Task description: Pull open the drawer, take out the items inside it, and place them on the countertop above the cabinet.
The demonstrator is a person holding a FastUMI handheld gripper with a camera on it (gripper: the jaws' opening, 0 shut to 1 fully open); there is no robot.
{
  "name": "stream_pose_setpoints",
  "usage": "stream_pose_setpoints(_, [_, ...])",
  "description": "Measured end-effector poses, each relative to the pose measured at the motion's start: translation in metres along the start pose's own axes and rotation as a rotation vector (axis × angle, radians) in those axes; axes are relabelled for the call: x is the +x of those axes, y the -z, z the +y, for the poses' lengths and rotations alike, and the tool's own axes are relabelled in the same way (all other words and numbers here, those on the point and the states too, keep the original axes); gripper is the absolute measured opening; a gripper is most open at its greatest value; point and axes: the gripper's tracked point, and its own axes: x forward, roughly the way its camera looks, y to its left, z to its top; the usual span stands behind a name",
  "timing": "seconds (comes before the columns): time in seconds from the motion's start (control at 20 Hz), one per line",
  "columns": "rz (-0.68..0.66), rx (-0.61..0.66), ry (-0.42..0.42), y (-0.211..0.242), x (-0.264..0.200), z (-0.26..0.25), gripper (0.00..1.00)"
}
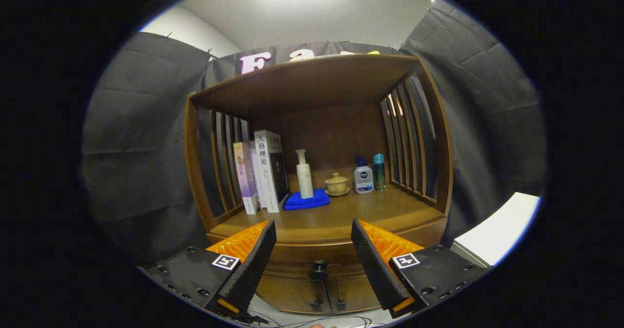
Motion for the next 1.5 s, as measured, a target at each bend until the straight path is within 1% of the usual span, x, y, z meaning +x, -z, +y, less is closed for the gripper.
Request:
stream_pose_setpoints(0.15, [0.027, 0.015, 0.017, 0.028, 0.022, -0.008, 0.98])
stream_pose_setpoints(0.25, [0.067, 0.023, 0.006, 0.052, 0.036, -0.006, 0.98])
stream_pose_setpoints(0.55, [0.174, -0.039, 0.011, 0.118, 0.07, -0.003, 0.98])
stream_pose_setpoints(0.7, [0.212, -0.05, 0.024, 0.141, 0.08, -0.008, 0.98])
stream_pose_setpoints(0.9, [0.237, -0.074, 0.034, 0.16, 0.089, -0.01, 0.98])
stream_pose_setpoints(0.95, [0.249, -0.088, 0.046, 0.165, 0.09, -0.013, 0.97])
stream_pose_setpoints(1.0, [0.229, -0.113, 0.07, 0.162, 0.091, -0.018, 0.96])
stream_pose_setpoints(1.1, [0.223, -0.141, 0.081, 0.164, 0.091, -0.018, 0.84])
stream_pose_setpoints(1.2, [0.236, -0.139, 0.047, 0.168, 0.094, -0.004, 0.71])
stream_pose_setpoints(1.3, [0.236, -0.185, 0.076, 0.167, 0.093, -0.007, 0.59])
stream_pose_setpoints(1.45, [0.238, -0.154, 0.071, 0.167, 0.092, -0.005, 0.41])
stream_pose_setpoints(1.5, [0.246, -0.153, 0.063, 0.167, 0.09, -0.007, 0.31])
